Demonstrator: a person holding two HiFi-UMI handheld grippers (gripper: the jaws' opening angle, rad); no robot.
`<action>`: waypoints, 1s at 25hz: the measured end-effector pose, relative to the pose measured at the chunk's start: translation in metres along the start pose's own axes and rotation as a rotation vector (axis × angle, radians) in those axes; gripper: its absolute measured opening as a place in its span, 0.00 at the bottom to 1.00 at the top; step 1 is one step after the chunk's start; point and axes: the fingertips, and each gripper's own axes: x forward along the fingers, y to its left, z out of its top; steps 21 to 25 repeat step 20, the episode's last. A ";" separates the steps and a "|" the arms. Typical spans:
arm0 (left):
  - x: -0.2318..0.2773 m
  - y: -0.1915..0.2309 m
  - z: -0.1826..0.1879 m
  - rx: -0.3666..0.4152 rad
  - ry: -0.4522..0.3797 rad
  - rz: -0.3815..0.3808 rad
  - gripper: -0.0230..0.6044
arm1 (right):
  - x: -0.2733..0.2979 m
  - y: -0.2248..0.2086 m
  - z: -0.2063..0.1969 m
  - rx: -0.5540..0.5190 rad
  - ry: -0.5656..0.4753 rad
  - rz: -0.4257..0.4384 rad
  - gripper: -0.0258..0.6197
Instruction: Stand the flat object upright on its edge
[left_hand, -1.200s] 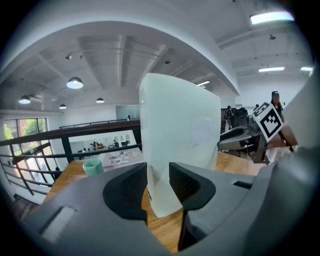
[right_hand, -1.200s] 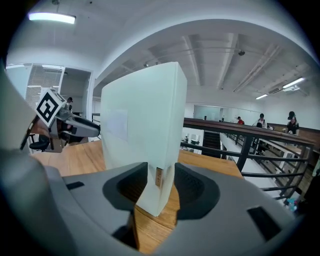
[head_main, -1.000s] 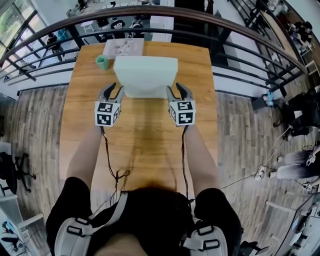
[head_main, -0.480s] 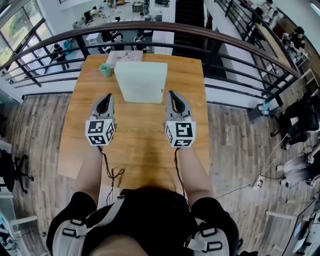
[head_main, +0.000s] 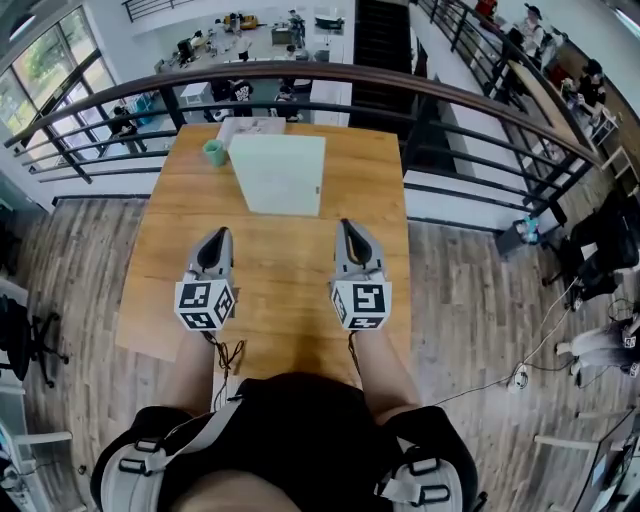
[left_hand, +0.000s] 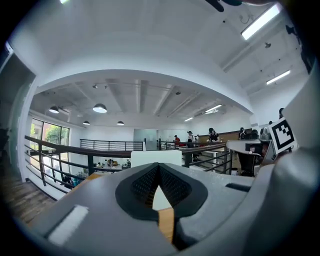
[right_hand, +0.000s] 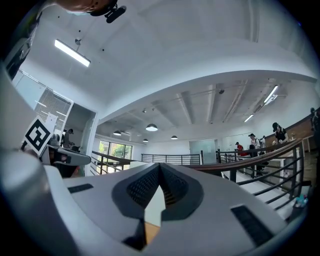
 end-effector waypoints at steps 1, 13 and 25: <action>-0.001 0.000 0.000 -0.007 -0.004 0.009 0.04 | 0.000 0.001 -0.002 -0.011 0.004 0.001 0.05; -0.003 0.000 0.001 -0.013 0.010 0.036 0.04 | 0.004 0.010 -0.002 -0.018 0.006 0.038 0.05; -0.004 -0.004 -0.003 -0.010 0.014 0.029 0.04 | 0.001 0.012 -0.006 -0.021 0.011 0.046 0.05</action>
